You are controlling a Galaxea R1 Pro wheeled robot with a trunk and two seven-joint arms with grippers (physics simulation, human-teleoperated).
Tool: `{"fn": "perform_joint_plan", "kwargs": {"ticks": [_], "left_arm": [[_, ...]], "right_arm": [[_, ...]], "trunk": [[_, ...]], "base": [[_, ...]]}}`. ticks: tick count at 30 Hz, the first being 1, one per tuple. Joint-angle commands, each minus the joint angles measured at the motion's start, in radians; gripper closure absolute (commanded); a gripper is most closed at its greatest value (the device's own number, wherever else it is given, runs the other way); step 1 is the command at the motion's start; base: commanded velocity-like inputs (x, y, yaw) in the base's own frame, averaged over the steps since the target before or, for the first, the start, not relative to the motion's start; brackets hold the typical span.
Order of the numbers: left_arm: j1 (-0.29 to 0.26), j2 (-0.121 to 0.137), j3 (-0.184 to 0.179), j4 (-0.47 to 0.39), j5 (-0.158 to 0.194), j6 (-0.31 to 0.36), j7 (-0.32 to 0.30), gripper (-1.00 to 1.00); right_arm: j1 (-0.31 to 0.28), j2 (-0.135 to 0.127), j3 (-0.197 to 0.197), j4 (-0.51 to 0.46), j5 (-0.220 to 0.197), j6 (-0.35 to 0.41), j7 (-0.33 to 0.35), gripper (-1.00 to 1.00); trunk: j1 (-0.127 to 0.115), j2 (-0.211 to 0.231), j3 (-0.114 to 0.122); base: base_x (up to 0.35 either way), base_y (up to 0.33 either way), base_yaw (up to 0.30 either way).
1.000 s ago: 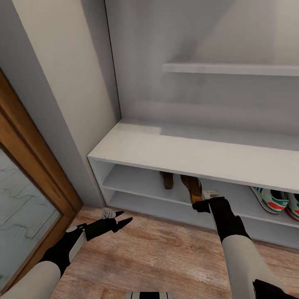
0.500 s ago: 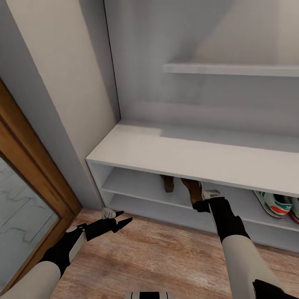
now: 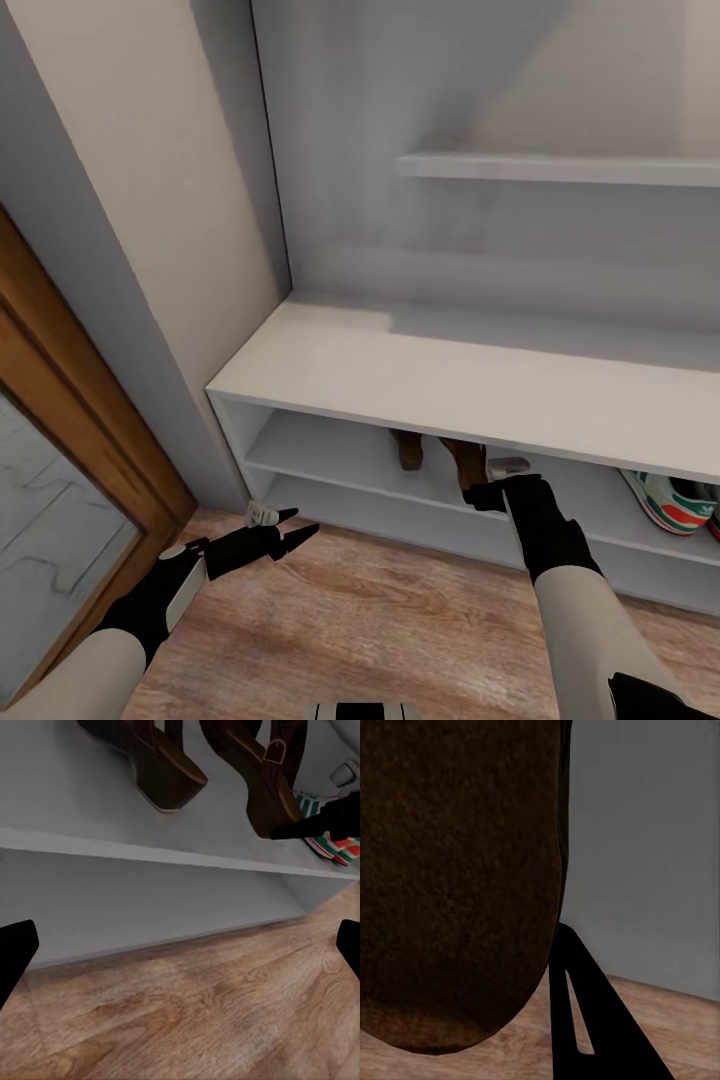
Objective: Pick up the two gym shoes and the two sandals from the corridor floor and place them onto the hallstand (shoe rack) in the corridor, making sure they are on the rack and not on the floor. Arrange them so the two gym shoes are next to each other and the two sandals are next to each other.
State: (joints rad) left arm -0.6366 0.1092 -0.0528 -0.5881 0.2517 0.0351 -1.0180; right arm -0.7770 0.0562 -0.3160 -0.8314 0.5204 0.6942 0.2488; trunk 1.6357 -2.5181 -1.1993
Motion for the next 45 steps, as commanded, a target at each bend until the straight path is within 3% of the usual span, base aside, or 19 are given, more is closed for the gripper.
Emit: {"fn": "perform_joint_plan", "kwargs": {"ticks": [1, 45], "left_arm": [[-0.001, 0.001, -0.006, 0.000, 0.009, 0.004, -0.001, -1.00], [-0.001, 0.001, -0.005, 0.001, 0.009, 0.005, 0.000, -1.00]], "right_arm": [[-0.001, 0.002, -0.005, -0.002, 0.010, 0.002, 0.009, 1.00], [-0.001, 0.001, -0.005, -0.003, 0.010, 0.002, 0.009, 1.00]], "trunk": [[0.000, 0.000, -0.001], [0.000, 0.000, -0.001]], "base": [[0.006, 0.003, 0.000], [0.046, 0.006, 0.000]]}}
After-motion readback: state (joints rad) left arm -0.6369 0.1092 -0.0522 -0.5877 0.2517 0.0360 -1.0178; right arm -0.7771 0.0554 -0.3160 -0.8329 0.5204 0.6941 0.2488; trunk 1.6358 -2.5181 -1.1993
